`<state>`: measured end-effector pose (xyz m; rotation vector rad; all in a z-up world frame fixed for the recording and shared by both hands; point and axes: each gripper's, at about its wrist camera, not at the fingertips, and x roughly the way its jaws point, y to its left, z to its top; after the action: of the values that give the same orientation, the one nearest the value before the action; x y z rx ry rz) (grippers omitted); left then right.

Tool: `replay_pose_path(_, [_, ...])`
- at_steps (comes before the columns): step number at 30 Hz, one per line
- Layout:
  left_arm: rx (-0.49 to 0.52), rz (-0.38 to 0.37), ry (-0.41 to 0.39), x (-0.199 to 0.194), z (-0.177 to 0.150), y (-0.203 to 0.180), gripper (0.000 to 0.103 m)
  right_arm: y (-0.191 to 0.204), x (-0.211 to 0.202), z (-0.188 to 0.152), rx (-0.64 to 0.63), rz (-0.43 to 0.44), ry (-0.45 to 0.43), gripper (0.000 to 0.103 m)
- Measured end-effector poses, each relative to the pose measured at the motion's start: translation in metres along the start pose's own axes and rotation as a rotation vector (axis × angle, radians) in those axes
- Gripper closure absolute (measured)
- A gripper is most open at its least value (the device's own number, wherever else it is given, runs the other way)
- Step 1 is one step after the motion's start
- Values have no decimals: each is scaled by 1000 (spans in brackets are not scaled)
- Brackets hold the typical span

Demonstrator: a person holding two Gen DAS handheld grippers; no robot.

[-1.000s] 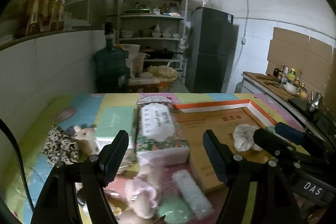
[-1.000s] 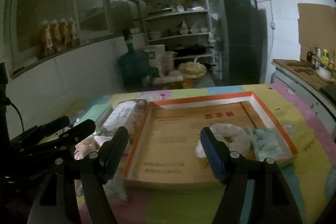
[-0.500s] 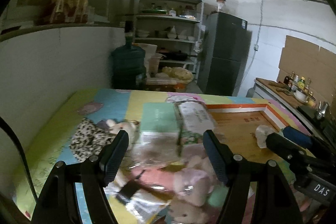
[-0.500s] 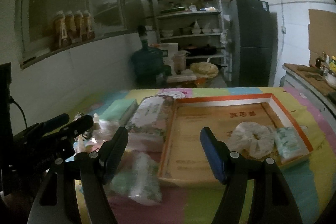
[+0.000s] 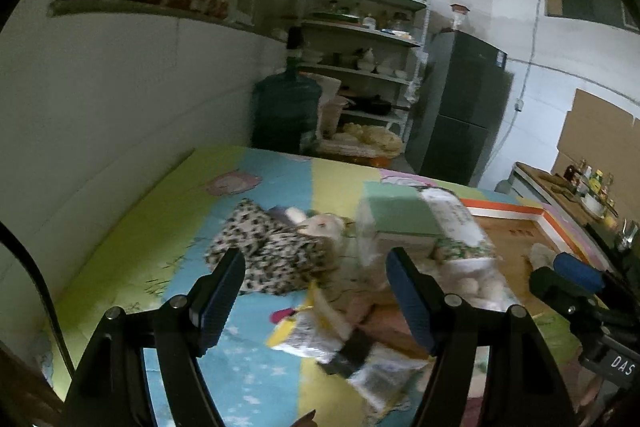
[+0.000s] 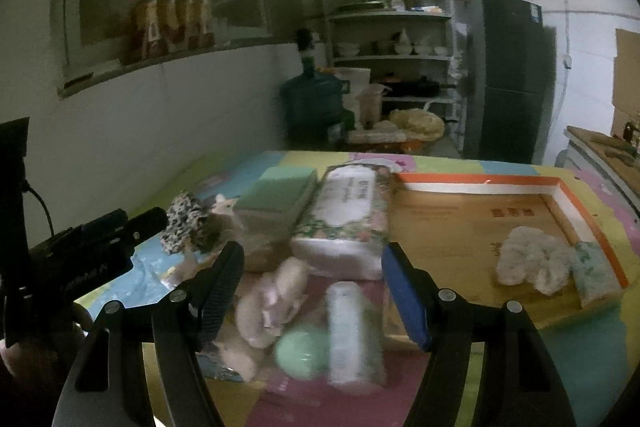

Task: Organize soft objects
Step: 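Move both grippers back toward the pile of soft items, then grasp the yellow snack packet with the left gripper while the right gripper grasps the pink plush bunny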

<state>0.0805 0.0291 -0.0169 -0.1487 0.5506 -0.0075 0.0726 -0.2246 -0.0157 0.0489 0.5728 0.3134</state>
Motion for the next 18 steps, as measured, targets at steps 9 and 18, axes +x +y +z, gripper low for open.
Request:
replay_pose_path(9, [-31, -28, 37, 4, -11, 25, 30, 10, 13, -12, -11, 2, 47, 30])
replay_pose_path(18, [-26, -87, 120, 17, -35, 22, 30, 17, 12, -23, -13, 7, 60, 30])
